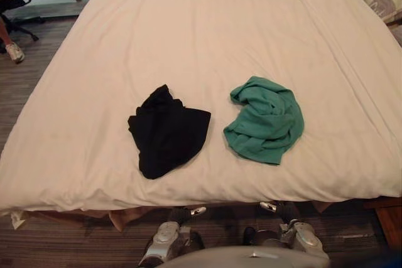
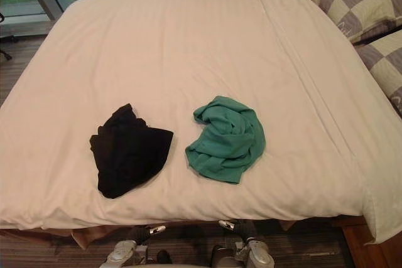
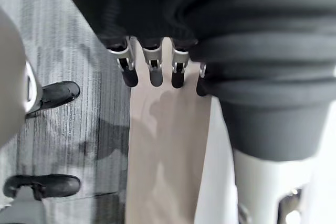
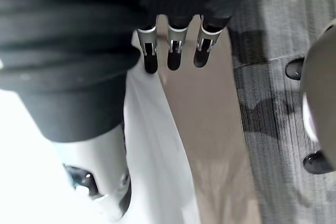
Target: Tidy the bed and pick cloth on bed and put in laundry
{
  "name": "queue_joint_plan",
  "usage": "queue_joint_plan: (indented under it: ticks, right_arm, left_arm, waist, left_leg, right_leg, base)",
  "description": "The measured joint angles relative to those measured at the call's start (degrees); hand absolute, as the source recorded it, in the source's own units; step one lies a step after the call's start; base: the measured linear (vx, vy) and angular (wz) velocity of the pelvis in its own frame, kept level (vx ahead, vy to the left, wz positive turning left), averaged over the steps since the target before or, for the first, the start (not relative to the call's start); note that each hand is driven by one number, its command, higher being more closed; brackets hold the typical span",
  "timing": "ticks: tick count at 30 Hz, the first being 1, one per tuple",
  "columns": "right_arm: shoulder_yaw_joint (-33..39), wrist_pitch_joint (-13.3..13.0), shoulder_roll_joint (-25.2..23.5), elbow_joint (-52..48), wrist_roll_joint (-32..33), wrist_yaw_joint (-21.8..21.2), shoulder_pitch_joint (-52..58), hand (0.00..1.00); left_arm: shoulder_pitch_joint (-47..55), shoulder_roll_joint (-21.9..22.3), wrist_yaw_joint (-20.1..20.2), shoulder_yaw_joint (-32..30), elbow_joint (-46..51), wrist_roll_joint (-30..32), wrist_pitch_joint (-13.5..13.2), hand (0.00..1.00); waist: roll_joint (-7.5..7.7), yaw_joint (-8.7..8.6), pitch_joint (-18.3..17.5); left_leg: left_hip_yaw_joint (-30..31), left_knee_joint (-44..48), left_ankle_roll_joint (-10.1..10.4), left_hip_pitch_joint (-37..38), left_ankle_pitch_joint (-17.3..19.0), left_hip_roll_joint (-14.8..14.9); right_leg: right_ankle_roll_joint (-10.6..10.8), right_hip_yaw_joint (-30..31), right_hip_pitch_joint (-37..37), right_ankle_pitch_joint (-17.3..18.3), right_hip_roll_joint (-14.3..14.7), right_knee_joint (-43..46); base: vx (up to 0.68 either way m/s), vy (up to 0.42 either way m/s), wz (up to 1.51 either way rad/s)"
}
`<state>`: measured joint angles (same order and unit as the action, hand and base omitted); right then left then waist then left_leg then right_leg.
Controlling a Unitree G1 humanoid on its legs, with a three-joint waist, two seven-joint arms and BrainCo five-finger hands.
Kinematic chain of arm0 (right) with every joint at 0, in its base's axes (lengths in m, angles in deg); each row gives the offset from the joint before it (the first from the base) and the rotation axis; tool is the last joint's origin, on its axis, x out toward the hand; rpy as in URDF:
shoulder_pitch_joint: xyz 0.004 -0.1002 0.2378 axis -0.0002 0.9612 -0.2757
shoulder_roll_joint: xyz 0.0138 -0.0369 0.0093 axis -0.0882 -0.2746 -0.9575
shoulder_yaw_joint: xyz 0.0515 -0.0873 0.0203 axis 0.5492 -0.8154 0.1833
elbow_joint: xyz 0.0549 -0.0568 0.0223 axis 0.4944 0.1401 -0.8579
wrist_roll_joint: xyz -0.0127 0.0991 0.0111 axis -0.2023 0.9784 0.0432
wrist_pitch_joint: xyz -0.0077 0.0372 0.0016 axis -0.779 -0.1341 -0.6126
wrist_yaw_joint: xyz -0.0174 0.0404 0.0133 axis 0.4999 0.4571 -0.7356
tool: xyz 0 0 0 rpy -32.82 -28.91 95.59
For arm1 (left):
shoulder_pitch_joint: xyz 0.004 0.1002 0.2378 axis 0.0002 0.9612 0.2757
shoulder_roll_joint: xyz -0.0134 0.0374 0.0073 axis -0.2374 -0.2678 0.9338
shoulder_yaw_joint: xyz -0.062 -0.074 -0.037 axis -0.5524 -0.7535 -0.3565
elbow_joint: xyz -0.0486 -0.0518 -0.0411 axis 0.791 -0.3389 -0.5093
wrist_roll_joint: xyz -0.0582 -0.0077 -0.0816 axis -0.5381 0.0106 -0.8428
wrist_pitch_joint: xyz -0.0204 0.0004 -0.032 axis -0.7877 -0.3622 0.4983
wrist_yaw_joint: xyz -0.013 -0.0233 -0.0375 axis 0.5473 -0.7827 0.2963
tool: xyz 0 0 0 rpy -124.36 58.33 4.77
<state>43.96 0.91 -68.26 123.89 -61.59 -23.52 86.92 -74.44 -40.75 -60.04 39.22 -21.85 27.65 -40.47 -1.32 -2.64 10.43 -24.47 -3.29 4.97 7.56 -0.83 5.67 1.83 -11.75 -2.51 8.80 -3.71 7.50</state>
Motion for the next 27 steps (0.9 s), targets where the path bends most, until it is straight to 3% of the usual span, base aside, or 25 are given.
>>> queue_joint_plan:
  ticks: [4, 6, 9, 11, 15, 18, 22, 27]
  right_arm:
    - [2.3, 0.3, -1.5, -0.3, 7.5, 3.3, 0.0, 0.00]
    - [4.5, 0.2, -2.0, -1.2, 11.0, 4.0, -0.1, 0.00]
    - [8.2, -0.1, -3.8, -3.4, 19.2, 4.8, -0.8, 0.00]
    - [13.1, -0.8, -3.7, -4.3, 29.0, 6.0, -1.2, 0.00]
    - [23.2, -3.5, -3.7, -8.5, 40.0, 11.2, 0.1, 0.00]
    - [36.0, -6.6, -2.6, -12.8, 40.5, 20.1, 2.3, 0.00]
    - [46.6, -7.8, 0.8, -14.0, 34.7, 28.2, 3.9, 0.00]
    - [60.1, -9.0, 10.1, -15.1, 28.5, 34.2, 5.7, 0.00]
  left_arm:
    - [-0.1, 0.6, -0.3, -3.9, -0.1, -4.3, 0.3, 0.00]
    - [-0.7, 0.5, -1.4, -5.6, -0.2, -7.5, 0.5, 0.00]
    - [-2.9, -0.1, -3.2, -8.0, -1.0, -13.5, 1.3, 0.00]
    - [-4.1, -0.1, -4.9, -11.5, -1.6, -18.4, 1.4, 0.00]
    - [-4.8, 0.4, -7.9, -18.5, -1.7, -27.1, 1.4, 0.00]
    - [-4.6, 0.1, -12.5, -30.1, -1.4, -32.0, 1.8, 0.00]
    - [-3.5, -4.1, -15.0, -41.9, 1.2, -33.7, 1.7, 0.00]
    - [-3.9, -19.1, -15.0, -53.6, 7.9, -35.4, 0.1, 0.00]
  waist:
    - [0.10, 0.49, 0.0]
    - [0.26, 0.81, 0.3]
    - [1.73, 0.78, 2.1]
    - [1.32, 1.10, 4.9]
    - [1.05, 0.78, 6.3]
    - [1.44, 0.69, 7.5]
    - [2.13, 0.95, 7.9]
    - [2.37, 2.01, 8.0]
  left_leg:
    - [-0.2, -0.8, -0.1, -0.9, -0.5, 0.1]
    - [-0.4, -0.2, -0.1, -3.1, -0.5, 0.0]
    - [-0.8, 2.9, -0.7, -9.9, -0.1, -0.5]
    - [-1.5, 5.2, -1.5, -12.3, 0.3, 0.1]
    - [-1.8, 10.1, -2.1, -15.9, 2.3, 1.2]
    - [-0.5, 16.2, -2.4, -18.7, 5.7, 2.6]
    - [0.0, 20.0, -2.4, -19.1, 8.7, 3.5]
    - [1.7, 26.9, -3.1, -22.0, 13.3, 4.6]
  right_leg:
    - [-0.1, -0.3, 1.3, 0.2, 0.2, 0.5]
    - [-0.3, 0.0, 5.7, 2.1, -0.6, 5.1]
    - [-0.7, 0.9, 15.0, 4.6, -2.5, 13.4]
    - [-0.8, 1.7, 17.6, 4.7, -2.5, 15.0]
    - [-1.1, 2.2, 20.3, 4.9, -2.4, 16.8]
    - [-1.3, 1.4, 20.2, 5.3, -2.2, 17.4]
    - [-1.0, 1.3, 18.9, 5.9, -2.0, 17.7]
    - [-0.1, 1.0, 18.9, 7.4, -2.2, 19.4]
  base:
    - [-0.08, -0.007, 0.06]
    - [-0.13, -0.013, -0.01]
    - [-0.17, -0.054, 0.03]
    - [-0.12, -0.061, -0.14]
    - [-0.03, -0.036, -0.08]
    - [0.03, -0.004, 0.09]
    - [0.06, 0.040, 0.02]
    - [0.06, 0.070, 0.07]
